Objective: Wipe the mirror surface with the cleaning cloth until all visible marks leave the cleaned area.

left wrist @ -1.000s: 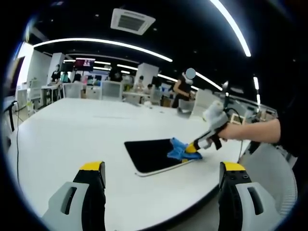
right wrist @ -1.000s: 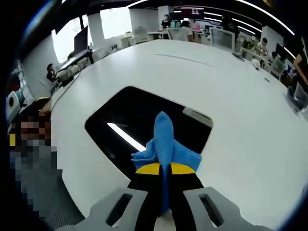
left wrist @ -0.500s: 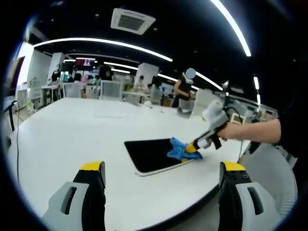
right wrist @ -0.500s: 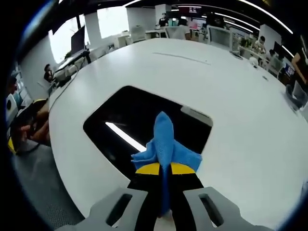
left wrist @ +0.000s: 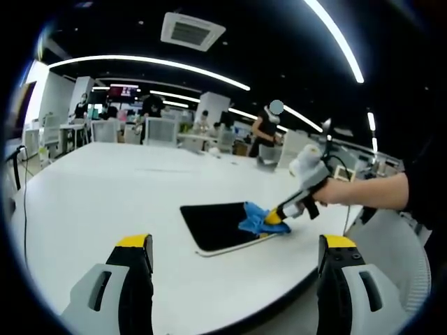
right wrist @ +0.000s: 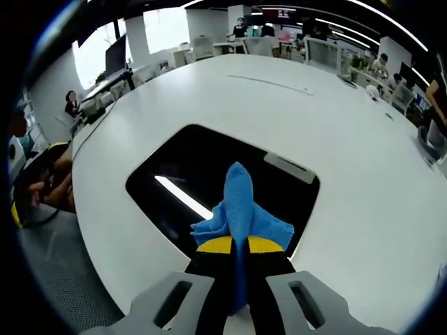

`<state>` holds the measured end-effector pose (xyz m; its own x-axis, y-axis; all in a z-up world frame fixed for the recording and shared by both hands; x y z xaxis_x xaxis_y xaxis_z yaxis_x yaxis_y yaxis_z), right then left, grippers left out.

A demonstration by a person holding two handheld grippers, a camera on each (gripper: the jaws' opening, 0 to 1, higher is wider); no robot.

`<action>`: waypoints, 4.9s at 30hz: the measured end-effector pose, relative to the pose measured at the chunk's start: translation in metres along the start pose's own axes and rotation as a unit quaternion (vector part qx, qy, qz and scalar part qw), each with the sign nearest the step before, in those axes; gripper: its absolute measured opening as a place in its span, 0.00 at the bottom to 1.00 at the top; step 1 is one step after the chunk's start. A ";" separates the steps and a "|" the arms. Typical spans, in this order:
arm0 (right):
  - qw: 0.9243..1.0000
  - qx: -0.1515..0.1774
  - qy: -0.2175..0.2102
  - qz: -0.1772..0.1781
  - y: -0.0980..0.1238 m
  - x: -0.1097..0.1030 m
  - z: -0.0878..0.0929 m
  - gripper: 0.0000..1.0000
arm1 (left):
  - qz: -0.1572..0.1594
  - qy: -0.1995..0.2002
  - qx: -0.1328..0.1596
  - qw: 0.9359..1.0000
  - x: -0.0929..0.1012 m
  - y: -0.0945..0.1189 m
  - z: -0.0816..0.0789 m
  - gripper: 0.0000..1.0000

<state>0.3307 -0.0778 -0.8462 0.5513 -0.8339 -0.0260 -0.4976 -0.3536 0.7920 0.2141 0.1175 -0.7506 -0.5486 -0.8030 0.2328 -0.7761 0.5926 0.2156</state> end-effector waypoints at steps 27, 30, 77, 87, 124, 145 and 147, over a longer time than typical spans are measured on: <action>0.999 0.013 0.003 -0.045 -0.016 -0.041 -0.019 0.01 | -0.004 0.000 0.000 1.000 -0.002 0.000 0.000 0.99; 0.999 0.016 0.002 -0.050 -0.017 -0.044 -0.021 0.01 | -0.005 0.000 -0.002 1.000 -0.002 0.000 0.001 0.99; 0.992 0.007 0.059 -0.107 -0.049 -0.126 -0.059 0.01 | -0.002 -0.002 0.003 1.000 -0.001 0.001 -0.001 0.99; 0.992 0.008 0.062 -0.107 -0.049 -0.128 -0.060 0.01 | 0.002 -0.002 0.008 1.000 0.000 0.000 -0.003 0.99; 0.989 0.011 0.078 -0.123 -0.058 -0.117 -0.071 0.00 | -0.001 0.003 0.004 1.000 -0.002 0.000 -0.001 0.99; 0.991 0.022 0.084 -0.103 -0.072 -0.100 -0.087 0.00 | 0.002 0.002 0.002 1.000 -0.001 0.000 -0.001 0.99; 0.991 0.023 0.083 -0.102 -0.073 -0.099 -0.088 0.00 | 0.002 0.002 0.002 1.000 -0.001 0.001 -0.001 0.99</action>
<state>0.3716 0.0681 -0.8480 0.7437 -0.6637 -0.0795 -0.3925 -0.5299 0.7518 0.2145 0.1186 -0.7499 -0.5510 -0.7998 0.2379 -0.7749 0.5963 0.2098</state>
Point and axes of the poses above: the point that each gripper's makers call its tool centre point, and the gripper's own axes: y roughly backward along the fingers, x roughly to its right, z roughly out of its underside, the point moved 1 cm from there along y, roughly backward along the fingers
